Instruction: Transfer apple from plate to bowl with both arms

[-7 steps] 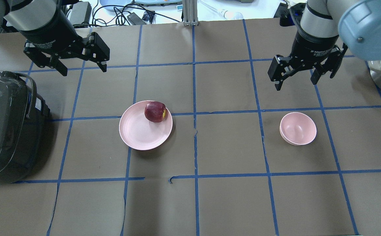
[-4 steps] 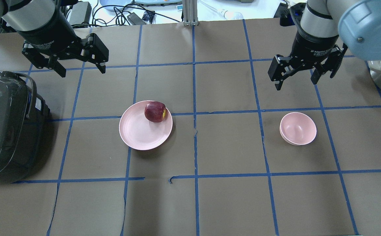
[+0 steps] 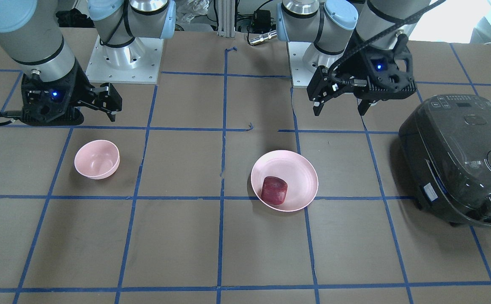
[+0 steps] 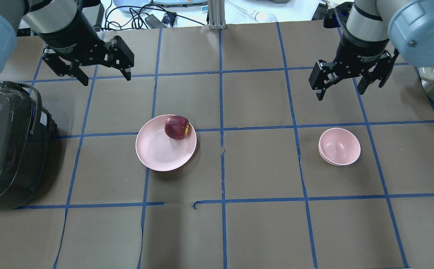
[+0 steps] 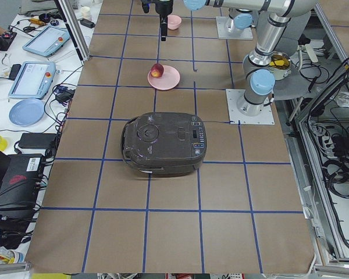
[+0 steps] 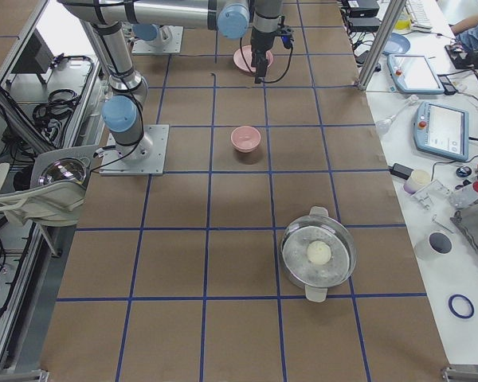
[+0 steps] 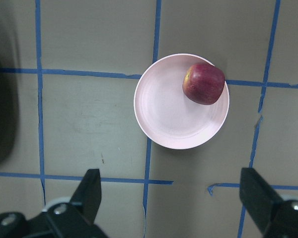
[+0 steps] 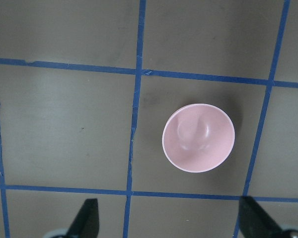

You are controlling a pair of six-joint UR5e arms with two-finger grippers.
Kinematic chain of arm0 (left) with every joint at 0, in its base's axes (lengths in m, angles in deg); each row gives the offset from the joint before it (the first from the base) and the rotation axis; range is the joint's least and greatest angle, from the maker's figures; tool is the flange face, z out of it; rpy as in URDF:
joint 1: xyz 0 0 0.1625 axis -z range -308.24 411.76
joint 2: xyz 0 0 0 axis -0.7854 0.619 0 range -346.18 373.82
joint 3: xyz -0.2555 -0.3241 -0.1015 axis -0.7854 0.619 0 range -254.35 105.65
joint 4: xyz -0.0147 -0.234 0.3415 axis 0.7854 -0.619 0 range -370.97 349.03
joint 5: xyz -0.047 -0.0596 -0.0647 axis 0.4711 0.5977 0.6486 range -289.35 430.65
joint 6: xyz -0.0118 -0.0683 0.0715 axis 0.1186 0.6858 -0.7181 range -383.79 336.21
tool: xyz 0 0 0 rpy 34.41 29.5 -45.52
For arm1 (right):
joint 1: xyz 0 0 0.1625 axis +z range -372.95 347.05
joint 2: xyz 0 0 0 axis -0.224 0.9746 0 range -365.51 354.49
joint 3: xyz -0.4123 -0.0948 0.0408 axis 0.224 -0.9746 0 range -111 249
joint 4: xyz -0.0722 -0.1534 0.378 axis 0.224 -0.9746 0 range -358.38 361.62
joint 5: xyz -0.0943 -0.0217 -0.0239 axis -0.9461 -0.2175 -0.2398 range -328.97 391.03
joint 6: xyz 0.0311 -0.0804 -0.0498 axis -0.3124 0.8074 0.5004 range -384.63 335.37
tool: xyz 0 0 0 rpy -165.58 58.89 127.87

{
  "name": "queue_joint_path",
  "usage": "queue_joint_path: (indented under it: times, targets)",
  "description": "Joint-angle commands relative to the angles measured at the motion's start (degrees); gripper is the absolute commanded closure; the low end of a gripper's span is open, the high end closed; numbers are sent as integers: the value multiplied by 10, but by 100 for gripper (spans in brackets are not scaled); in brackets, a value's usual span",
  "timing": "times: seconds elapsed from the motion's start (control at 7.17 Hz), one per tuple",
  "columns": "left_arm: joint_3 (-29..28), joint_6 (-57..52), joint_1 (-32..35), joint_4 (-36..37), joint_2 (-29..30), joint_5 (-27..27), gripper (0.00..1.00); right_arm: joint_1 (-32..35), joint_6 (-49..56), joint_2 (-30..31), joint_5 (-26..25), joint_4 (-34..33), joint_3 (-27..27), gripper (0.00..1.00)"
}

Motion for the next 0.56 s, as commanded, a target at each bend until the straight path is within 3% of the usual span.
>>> queue_joint_path:
  times: [0.0,0.14,0.42]
  targets:
    - [5,30,32,69,71,-2,1,-74,49,-32,7,-1,2,0]
    - [7,39,43,73,102,-5,2,-98,88,-40,7,-9,10,0]
    - [60,39,47,130,135,-9,5,-110,119,-68,6,-154,84,0]
